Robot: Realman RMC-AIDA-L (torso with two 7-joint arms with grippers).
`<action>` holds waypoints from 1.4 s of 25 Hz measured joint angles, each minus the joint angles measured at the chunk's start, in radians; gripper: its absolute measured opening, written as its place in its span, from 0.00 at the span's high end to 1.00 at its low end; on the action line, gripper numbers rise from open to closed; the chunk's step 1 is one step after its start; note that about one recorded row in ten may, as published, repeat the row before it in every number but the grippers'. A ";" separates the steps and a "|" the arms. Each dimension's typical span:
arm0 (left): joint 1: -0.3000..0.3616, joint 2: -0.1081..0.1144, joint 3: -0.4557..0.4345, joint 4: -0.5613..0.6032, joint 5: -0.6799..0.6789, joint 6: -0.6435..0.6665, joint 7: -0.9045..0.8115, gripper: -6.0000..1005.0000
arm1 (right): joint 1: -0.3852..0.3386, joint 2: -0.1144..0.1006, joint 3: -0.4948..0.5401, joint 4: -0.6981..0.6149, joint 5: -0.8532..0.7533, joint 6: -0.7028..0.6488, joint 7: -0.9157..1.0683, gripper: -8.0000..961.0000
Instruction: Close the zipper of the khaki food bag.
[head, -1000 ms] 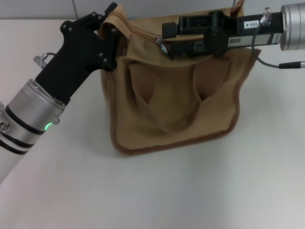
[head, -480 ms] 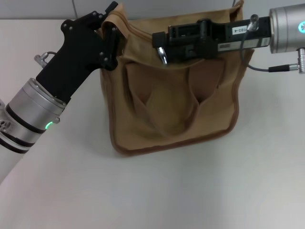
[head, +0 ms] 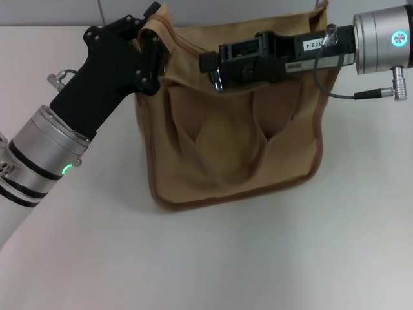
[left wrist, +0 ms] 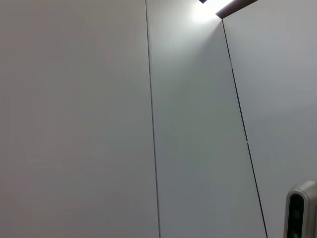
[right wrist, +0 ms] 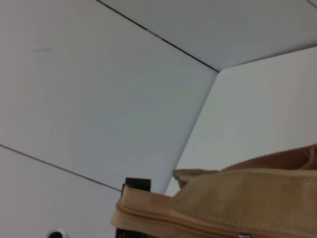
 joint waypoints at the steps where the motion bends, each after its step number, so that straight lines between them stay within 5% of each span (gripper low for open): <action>1: 0.000 0.000 0.000 0.000 0.000 0.000 0.000 0.97 | 0.000 0.000 0.000 0.000 0.000 0.000 0.000 0.32; 14: -0.002 0.000 -0.002 0.000 0.000 0.000 0.000 0.97 | -0.014 0.001 -0.004 0.002 -0.004 0.010 -0.010 0.73; 19: -0.002 0.000 -0.003 0.000 0.000 0.000 0.000 0.97 | -0.023 0.002 0.000 0.000 -0.001 0.007 -0.012 0.95; 35: 0.005 0.000 -0.008 0.007 -0.005 -0.013 0.000 0.96 | -0.066 -0.004 0.015 -0.004 0.002 0.010 -0.012 0.97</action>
